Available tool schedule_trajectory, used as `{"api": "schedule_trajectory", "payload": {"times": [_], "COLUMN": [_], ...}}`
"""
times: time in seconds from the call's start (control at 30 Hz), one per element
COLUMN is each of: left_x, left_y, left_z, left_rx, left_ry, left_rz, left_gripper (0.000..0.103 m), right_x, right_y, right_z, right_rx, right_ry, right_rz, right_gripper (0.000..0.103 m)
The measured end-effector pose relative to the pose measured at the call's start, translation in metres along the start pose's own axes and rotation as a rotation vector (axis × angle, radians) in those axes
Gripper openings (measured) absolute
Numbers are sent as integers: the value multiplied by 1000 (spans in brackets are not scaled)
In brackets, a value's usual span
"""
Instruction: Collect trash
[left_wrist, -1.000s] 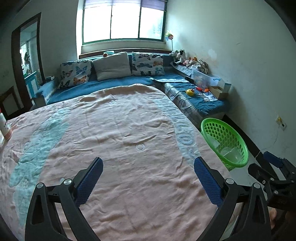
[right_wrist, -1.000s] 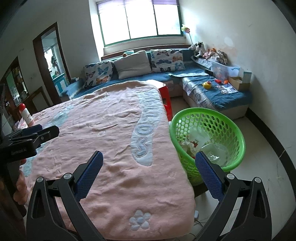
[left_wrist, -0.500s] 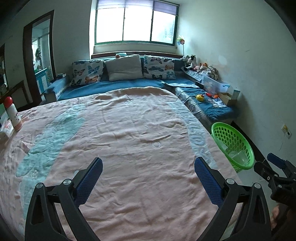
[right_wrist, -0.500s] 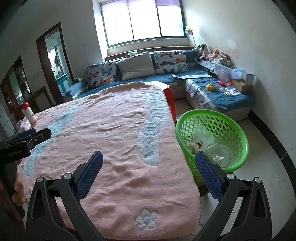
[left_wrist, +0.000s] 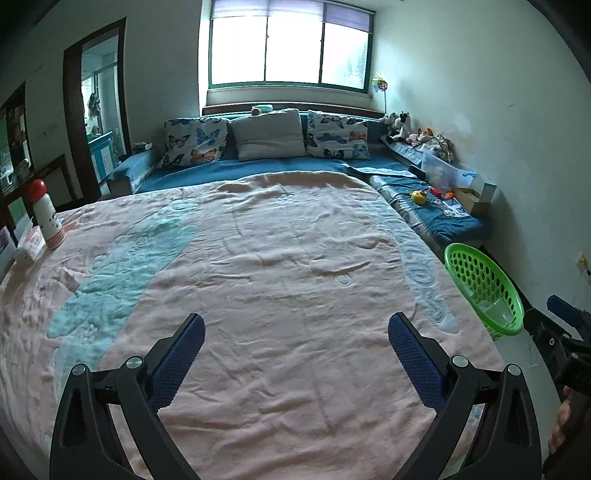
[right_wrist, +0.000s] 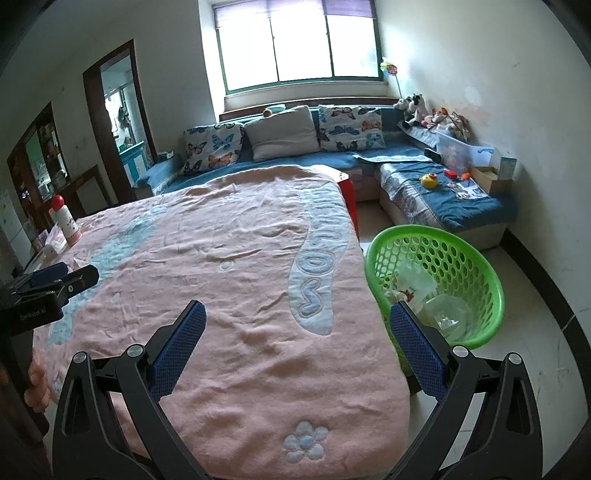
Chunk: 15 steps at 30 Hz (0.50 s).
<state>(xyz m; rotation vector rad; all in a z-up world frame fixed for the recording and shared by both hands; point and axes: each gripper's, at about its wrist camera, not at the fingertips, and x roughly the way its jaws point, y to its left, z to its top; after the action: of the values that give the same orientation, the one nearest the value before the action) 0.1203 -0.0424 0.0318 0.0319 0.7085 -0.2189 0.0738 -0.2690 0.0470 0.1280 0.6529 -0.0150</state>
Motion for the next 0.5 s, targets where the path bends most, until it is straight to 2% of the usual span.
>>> {"api": "schedule_trajectory", "payload": {"times": [0.5], "left_x": [-4], "left_y": [-6], "left_z": [-9], "left_rx": [10], "left_ry": [-12], "left_rz": [6], "left_gripper": [96], "right_x": [-6], "right_y": [2], "right_z": [-6], "right_rx": [-7], "right_ry": [-18], "right_rz": [-16], "right_gripper": [99]}}
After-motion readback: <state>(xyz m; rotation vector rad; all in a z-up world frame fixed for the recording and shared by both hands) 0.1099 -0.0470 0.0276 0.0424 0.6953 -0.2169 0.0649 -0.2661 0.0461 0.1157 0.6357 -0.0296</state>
